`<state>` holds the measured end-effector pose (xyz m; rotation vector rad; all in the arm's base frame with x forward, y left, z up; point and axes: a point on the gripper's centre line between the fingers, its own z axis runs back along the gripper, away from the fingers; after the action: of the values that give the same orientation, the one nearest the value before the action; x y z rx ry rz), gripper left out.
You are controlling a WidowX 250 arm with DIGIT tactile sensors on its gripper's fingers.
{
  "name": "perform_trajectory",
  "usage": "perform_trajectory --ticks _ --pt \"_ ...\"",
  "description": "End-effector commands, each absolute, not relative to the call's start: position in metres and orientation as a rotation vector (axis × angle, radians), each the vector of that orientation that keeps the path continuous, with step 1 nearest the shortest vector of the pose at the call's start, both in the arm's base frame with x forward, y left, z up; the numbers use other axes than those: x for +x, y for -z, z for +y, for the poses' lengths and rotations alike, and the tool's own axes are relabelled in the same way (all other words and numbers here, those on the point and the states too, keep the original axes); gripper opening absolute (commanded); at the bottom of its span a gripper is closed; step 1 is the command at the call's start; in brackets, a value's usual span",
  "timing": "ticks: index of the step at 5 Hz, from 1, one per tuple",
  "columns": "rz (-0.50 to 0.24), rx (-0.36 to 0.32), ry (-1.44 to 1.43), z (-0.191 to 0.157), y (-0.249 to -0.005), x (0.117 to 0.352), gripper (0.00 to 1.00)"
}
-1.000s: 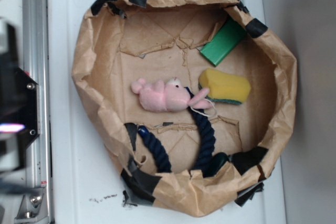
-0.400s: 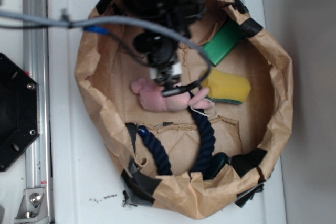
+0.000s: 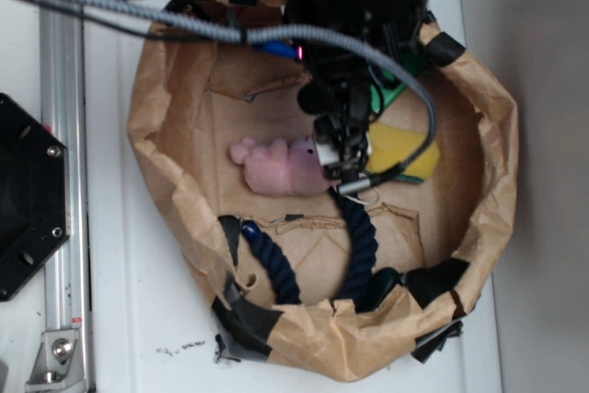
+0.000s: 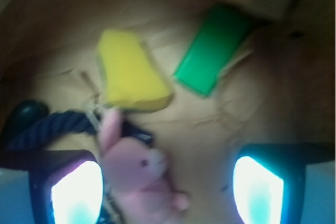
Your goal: Grab the green sponge.
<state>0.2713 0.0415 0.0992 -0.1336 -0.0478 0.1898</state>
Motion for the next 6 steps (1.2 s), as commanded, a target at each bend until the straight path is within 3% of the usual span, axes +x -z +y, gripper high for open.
perform_trajectory --ticks 1,2,3,4,5,6 --pt "-0.11 -0.083 -0.162 0.033 -0.083 0.313 1.0" --pt "-0.115 -0.089 -0.108 0.024 -0.062 0.335 1.0" --pt "-0.094 -0.044 -0.088 0.017 -0.038 0.349 1.0" --pt "-0.07 -0.062 -0.116 0.02 -0.026 0.355 1.0" --pt "-0.049 -0.137 -0.145 0.025 -0.029 0.354 0.0" --pt "-0.036 -0.108 -0.092 0.025 -0.051 0.347 0.0"
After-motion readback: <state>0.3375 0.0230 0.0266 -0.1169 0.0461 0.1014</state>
